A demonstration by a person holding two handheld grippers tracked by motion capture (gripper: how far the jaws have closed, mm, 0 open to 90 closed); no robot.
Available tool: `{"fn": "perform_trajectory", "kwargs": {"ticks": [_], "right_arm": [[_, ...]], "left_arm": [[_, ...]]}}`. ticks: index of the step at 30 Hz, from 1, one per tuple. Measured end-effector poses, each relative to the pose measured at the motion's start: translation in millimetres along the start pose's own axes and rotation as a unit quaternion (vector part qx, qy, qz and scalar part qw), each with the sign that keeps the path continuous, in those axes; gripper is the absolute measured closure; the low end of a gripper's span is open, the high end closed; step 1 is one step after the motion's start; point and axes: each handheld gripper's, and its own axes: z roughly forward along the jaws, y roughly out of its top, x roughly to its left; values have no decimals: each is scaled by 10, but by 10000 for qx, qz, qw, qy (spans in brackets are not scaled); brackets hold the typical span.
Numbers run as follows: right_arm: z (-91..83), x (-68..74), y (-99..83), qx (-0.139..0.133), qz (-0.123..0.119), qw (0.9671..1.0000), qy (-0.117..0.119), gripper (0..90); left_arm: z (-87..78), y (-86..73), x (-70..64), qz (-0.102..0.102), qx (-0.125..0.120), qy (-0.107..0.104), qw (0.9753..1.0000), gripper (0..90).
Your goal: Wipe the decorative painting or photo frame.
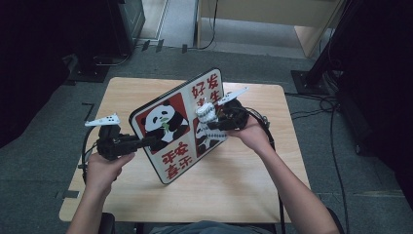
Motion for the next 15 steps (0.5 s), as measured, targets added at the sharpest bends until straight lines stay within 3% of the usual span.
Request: {"fn": "perform_trajectory", "kwargs": {"ticks": [15], "right_arm": [[104,-39,-173,130,87,9999,40,753]], "left_arm": [[-1,-3,0,7,-3,-15,10000,758]]}}
